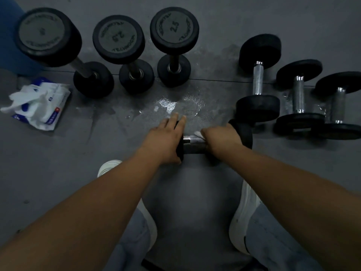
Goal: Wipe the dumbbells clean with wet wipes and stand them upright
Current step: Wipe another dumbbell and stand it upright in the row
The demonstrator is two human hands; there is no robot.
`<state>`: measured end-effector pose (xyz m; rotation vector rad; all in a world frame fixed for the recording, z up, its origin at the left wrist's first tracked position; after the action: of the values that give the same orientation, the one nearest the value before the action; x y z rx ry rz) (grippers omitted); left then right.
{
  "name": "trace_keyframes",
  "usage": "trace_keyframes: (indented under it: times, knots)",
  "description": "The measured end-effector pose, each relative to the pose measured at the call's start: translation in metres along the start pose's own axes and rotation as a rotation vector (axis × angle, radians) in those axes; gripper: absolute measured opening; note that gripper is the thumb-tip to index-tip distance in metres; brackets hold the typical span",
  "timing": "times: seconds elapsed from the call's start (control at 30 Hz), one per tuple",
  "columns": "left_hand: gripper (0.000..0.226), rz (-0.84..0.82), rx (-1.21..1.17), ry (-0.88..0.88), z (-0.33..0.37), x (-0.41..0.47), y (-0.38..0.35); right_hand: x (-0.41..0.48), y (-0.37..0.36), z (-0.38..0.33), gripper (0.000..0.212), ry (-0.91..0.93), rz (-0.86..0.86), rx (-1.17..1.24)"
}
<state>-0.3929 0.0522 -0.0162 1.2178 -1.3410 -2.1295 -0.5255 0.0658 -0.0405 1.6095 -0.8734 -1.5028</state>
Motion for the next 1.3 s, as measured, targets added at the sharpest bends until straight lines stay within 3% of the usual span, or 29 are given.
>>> trace_keyframes:
  times: [0.07, 0.13, 0.27, 0.4, 0.53, 0.63, 0.67, 0.73, 0.8, 0.9, 0.97, 1.03, 1.1, 1.2, 1.3]
  knots:
    - [0.127, 0.02, -0.03, -0.015, 0.004, -0.005, -0.003, -0.012, 0.001, 0.003, 0.018, -0.054, 0.14, -0.011]
    - [0.121, 0.047, -0.061, -0.019, 0.011, -0.012, -0.008, -0.025, -0.006, -0.002, 0.019, -0.09, 0.159, 0.023]
    - [0.11, 0.084, -0.054, -0.006, 0.016, -0.019, -0.012, -0.031, -0.01, -0.026, 0.021, 0.121, 0.058, 0.14]
    - [0.112, 0.073, -0.105, 0.011, 0.012, -0.014, -0.011, -0.022, 0.008, 0.018, 0.017, -0.177, 0.107, 0.356]
    - [0.107, 0.06, -0.12, 0.009, 0.012, -0.012, -0.013, -0.035, -0.002, -0.038, 0.017, 0.014, 0.157, 0.354]
    - [0.109, 0.084, -0.125, 0.009, 0.01, -0.01, -0.015, -0.024, -0.003, -0.003, 0.01, -0.169, 0.211, 0.502]
    - [0.109, 0.088, -0.127, 0.008, 0.009, -0.009, -0.015, -0.024, -0.002, -0.001, 0.013, -0.211, 0.241, 0.456]
    - [0.105, 0.092, -0.138, 0.005, 0.009, -0.008, -0.015, -0.029, 0.001, -0.035, 0.018, -0.081, 0.255, 0.33]
    - [0.102, 0.095, -0.144, 0.003, 0.009, -0.009, -0.016, -0.033, -0.004, -0.057, 0.032, 0.069, 0.191, 0.395]
    - [0.105, 0.081, -0.153, 0.004, 0.01, -0.009, -0.016, -0.025, -0.004, -0.026, 0.021, -0.106, 0.151, 0.362]
    - [0.104, 0.087, -0.153, 0.005, 0.009, -0.008, -0.014, -0.028, -0.011, -0.032, 0.037, -0.106, 0.077, 0.248]
    - [0.102, 0.087, -0.156, 0.012, 0.009, -0.01, -0.016, -0.028, -0.015, -0.052, 0.052, 0.023, -0.01, 0.204]
    - [0.101, 0.101, -0.159, 0.001, 0.01, -0.011, -0.016, -0.026, -0.005, -0.053, 0.043, 0.126, -0.074, 0.236]
    - [0.105, 0.096, -0.141, -0.006, 0.011, -0.011, -0.015, 0.001, 0.01, -0.035, 0.025, 0.119, -0.232, 0.284]
    - [0.112, 0.073, -0.103, -0.035, 0.012, -0.012, -0.014, 0.026, 0.009, -0.027, 0.03, 0.085, -0.414, 0.337]
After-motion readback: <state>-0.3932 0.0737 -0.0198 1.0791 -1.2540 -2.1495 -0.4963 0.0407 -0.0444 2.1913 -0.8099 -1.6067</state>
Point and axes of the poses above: each hand's wrist, its own x-axis towards the middle knuckle, its own y-axis out of the back of the hand, z = x × y, the point moved 9 cm from there along x, towards the middle knuckle, and after that the axes turned 1 degree about -y, right-handed, at the moved point
